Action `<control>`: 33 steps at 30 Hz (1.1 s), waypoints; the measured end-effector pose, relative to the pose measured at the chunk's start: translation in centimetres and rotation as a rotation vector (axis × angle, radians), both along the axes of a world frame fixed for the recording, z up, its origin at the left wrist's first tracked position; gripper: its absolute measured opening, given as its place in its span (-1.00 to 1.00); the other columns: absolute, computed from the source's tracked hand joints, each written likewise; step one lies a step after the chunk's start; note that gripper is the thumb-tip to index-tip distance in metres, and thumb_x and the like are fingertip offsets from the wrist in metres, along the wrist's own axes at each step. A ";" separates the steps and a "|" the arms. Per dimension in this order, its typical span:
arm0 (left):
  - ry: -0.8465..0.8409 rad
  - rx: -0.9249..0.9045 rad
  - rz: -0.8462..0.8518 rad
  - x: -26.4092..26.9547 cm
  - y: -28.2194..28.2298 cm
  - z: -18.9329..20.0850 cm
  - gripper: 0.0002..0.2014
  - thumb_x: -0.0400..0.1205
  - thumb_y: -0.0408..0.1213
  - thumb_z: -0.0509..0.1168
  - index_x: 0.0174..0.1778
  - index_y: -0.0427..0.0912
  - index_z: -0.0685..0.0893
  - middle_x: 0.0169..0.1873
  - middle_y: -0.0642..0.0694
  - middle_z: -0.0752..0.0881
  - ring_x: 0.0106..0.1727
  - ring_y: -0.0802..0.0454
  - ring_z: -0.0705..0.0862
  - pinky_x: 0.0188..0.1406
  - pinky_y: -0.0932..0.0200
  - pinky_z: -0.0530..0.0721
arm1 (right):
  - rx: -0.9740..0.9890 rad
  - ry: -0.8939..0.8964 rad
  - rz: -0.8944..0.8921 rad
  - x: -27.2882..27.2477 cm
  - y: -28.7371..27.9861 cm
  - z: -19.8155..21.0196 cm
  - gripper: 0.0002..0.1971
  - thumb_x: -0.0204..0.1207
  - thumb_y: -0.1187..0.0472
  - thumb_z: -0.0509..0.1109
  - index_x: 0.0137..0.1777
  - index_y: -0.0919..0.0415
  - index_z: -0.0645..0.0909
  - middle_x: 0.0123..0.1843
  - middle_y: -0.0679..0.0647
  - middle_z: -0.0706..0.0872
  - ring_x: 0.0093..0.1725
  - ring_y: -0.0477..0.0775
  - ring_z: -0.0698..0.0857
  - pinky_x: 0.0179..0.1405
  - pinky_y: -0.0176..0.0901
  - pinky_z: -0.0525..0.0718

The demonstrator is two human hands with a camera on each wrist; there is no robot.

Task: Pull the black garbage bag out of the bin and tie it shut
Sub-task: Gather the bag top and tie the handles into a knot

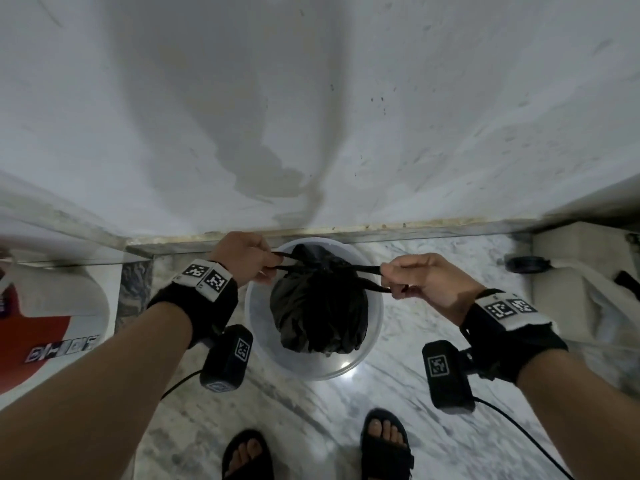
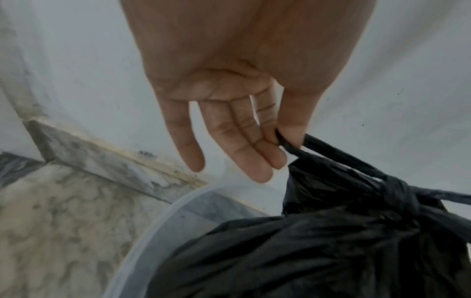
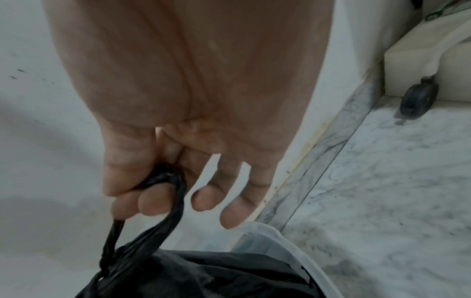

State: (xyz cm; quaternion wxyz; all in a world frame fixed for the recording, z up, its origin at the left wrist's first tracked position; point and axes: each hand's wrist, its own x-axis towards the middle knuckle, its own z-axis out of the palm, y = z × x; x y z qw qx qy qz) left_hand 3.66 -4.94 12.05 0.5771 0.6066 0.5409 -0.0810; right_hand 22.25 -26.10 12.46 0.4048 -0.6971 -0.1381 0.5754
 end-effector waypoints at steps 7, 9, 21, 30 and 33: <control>0.149 -0.044 0.103 -3.1 -0.1 -2.0 -0.82 0.43 -0.28 0.46 -0.40 -0.19 0.59 -0.31 -0.23 0.83 -0.39 -0.16 0.75 -0.30 0.04 0.58 | -0.020 0.036 -0.112 -1.8 -2.0 -1.9 -0.88 0.46 0.20 0.44 -0.19 0.20 0.80 -0.29 0.01 0.83 -0.19 -0.03 0.76 0.11 -0.03 0.65; 0.132 -0.047 0.105 -3.4 0.1 -1.6 -0.83 0.43 -0.28 0.46 -0.39 -0.19 0.61 -0.36 -0.19 0.83 -0.34 -0.15 0.78 -0.11 -0.04 0.66 | -0.026 0.052 -0.141 -1.9 -1.9 -2.0 -0.87 0.46 0.18 0.44 -0.14 0.20 0.79 -0.24 0.00 0.84 -0.11 -0.02 0.77 0.10 -0.05 0.67; -0.074 -0.082 0.099 -5.9 -2.0 -0.2 -0.77 0.34 -0.15 0.55 -0.23 -0.23 0.78 -0.31 -0.23 0.86 -0.26 -0.17 0.81 -0.33 0.08 0.71 | -0.145 -0.112 -0.010 -1.5 -1.7 0.2 -0.92 0.36 0.37 0.55 -0.18 0.38 0.78 -0.40 0.15 0.76 -0.39 0.07 0.75 -0.42 -0.21 0.73; -0.109 0.051 0.099 -5.7 -1.0 0.3 -0.89 0.38 -0.30 0.52 -0.46 -0.17 0.80 -0.48 -0.17 0.82 -0.36 -0.13 0.75 -0.22 -0.01 0.77 | -0.108 -0.107 -0.101 -0.5 -1.8 1.5 -0.89 0.27 0.51 0.56 -0.19 0.45 0.78 -0.46 0.27 0.78 -0.50 0.12 0.73 -0.41 -0.20 0.75; -0.104 0.054 0.104 -5.8 -1.0 -0.2 -0.91 0.39 -0.31 0.51 -0.43 -0.19 0.79 -0.48 -0.15 0.82 -0.35 -0.13 0.76 -0.19 -0.02 0.76 | -0.110 -0.120 -0.129 -0.5 -1.5 1.2 -0.92 0.27 0.52 0.56 -0.25 0.40 0.78 -0.47 0.27 0.78 -0.50 0.14 0.74 -0.41 -0.17 0.76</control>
